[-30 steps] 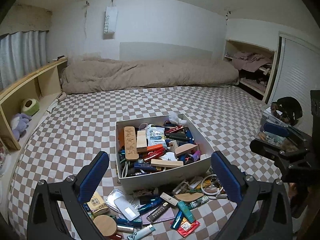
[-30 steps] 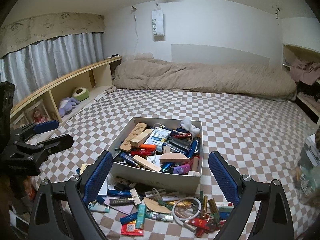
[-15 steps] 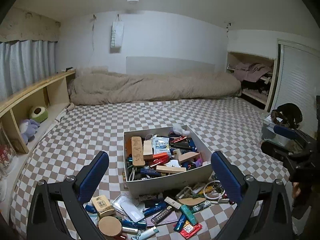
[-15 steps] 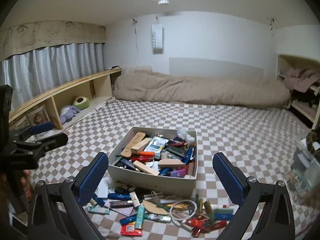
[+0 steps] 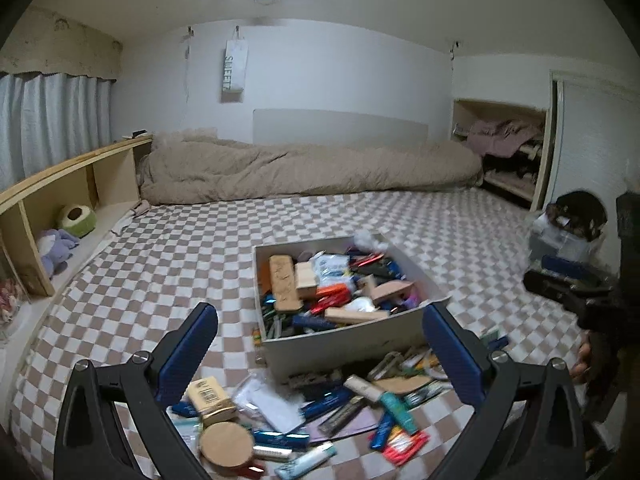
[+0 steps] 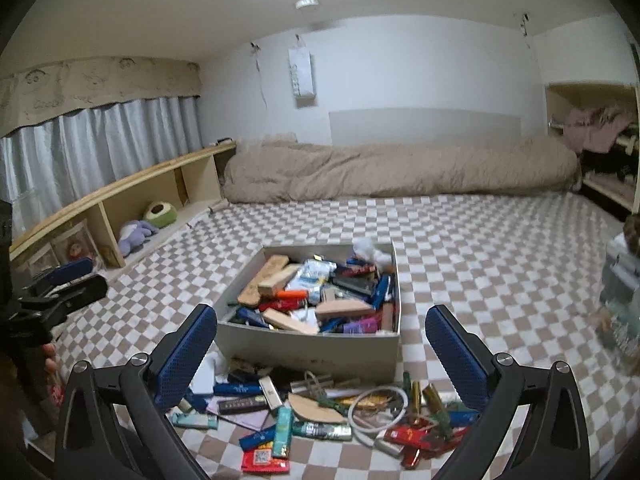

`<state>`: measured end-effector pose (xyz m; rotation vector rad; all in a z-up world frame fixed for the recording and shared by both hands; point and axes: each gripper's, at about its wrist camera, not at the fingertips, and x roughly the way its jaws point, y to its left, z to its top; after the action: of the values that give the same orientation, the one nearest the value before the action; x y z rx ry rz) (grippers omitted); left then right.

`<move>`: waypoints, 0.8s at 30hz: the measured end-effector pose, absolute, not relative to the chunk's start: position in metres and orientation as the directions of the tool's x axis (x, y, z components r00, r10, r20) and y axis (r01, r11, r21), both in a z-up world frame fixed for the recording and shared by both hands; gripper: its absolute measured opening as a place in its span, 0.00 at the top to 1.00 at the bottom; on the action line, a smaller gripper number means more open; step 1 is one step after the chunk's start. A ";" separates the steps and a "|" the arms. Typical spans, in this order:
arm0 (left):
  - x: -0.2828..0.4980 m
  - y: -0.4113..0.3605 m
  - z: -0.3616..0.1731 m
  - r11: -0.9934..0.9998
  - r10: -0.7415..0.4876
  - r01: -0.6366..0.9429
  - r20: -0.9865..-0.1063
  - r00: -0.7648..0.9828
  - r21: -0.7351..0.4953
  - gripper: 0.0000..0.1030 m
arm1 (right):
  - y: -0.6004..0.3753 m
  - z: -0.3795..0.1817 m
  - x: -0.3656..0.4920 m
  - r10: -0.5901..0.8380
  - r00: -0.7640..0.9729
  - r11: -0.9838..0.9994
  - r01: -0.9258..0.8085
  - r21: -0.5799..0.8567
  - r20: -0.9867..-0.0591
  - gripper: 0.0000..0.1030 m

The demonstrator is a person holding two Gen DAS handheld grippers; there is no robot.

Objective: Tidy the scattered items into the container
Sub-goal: 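Withdraw both tools from the box back toward the scattered items, then lower both tools toward the wooden lid and the red lighters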

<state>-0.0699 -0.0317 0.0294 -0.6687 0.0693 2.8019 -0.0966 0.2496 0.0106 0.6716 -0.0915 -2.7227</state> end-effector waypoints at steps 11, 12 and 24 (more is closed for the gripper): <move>-0.105 -0.077 -0.039 -0.968 0.214 -0.246 -0.656 -0.724 -0.044 0.00 | 0.273 -0.038 -0.120 -0.291 -0.773 -0.956 0.251 0.149 -0.563 0.00; -0.108 -0.082 -0.048 -0.966 0.230 -0.248 -0.683 -0.693 -0.074 0.00 | 0.278 -0.042 -0.123 -0.288 -0.766 -0.957 0.242 0.158 -0.575 0.00; -0.126 -0.119 -0.115 -0.952 0.306 -0.174 -0.834 -0.459 -0.253 0.00 | 0.316 -0.083 -0.143 -0.257 -0.673 -0.966 0.172 0.191 -0.694 0.00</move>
<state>-0.1255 -0.1195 -0.1151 -1.4462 -0.1895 2.4586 -0.1433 0.3161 -0.0830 1.1330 -0.1603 -2.6715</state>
